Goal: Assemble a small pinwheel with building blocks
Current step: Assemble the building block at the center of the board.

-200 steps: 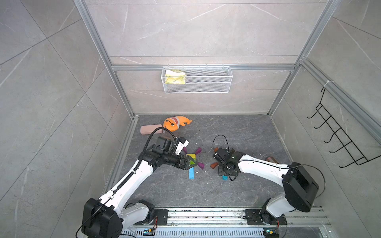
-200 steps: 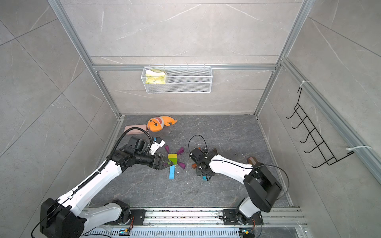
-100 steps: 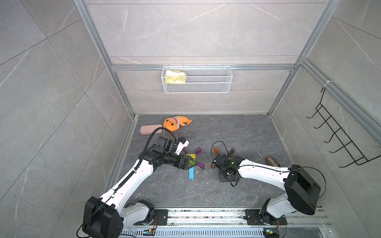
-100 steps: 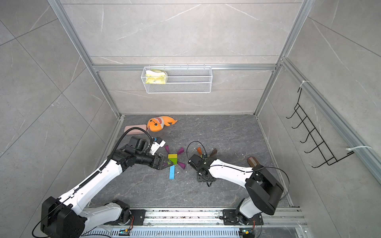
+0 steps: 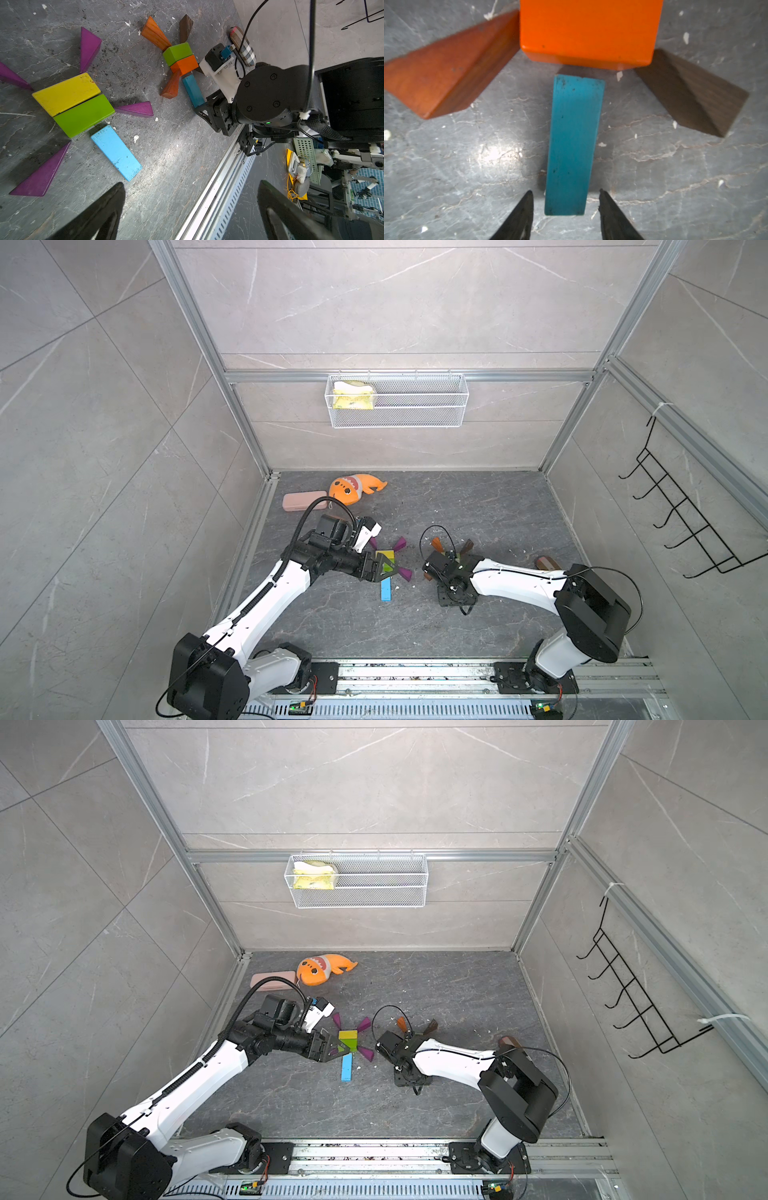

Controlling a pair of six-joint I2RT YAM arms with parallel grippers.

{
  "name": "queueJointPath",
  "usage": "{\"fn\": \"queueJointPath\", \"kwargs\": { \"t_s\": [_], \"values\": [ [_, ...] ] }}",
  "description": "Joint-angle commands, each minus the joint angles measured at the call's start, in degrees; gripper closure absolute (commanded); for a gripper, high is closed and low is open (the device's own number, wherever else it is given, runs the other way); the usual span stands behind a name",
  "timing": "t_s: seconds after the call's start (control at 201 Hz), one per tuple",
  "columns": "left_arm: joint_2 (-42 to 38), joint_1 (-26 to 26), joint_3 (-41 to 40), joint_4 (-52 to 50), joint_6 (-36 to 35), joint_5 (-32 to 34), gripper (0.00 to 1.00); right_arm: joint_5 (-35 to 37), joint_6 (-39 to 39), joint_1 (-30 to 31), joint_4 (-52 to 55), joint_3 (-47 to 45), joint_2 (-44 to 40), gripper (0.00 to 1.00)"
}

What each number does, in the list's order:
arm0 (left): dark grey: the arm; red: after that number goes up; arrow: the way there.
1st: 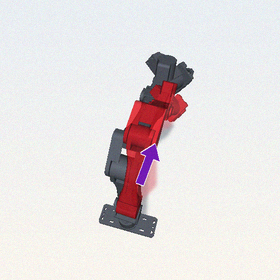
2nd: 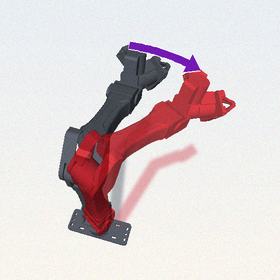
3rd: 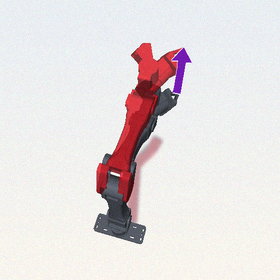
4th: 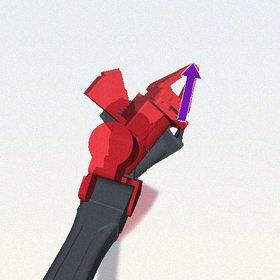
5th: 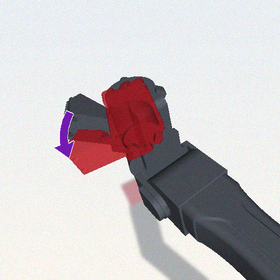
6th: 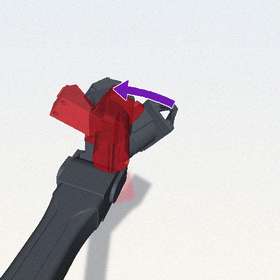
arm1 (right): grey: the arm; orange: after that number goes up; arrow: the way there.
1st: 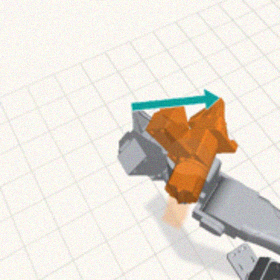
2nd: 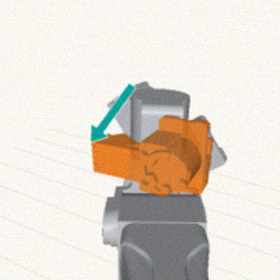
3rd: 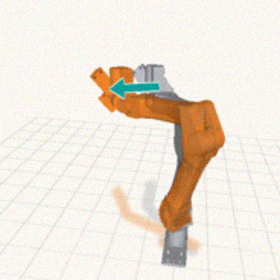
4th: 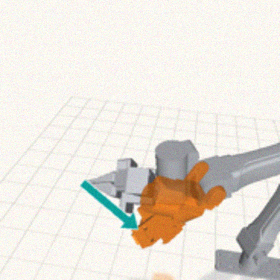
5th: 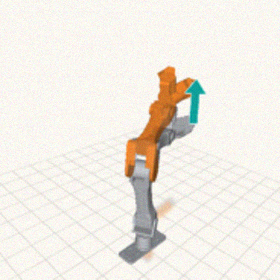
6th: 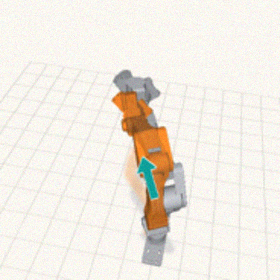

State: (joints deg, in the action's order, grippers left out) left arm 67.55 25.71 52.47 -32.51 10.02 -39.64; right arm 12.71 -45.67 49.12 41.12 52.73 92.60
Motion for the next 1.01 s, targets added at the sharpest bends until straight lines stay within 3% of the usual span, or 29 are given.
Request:
{"fn": "queueJointPath", "kwargs": {
  "t_s": [0.0,0.881,1.006],
  "values": [
    [0.16,-0.24,1.06,0.61,-1.05,-1.66,0.0,1.68,-0.32,0.35,1.08,0.61,1.09,0.49],
    [0.56,-0.24,1.15,0.61,-0.96,-2.06,0.0,2.42,-1.09,0.36,2.12,-0.33,0.87,0.59],
    [0.56,-0.25,1.15,0.61,-0.97,-2.2,0.0,2.2,-0.84,0.36,1.77,0.0,1.09,0.56]
  ]
}}
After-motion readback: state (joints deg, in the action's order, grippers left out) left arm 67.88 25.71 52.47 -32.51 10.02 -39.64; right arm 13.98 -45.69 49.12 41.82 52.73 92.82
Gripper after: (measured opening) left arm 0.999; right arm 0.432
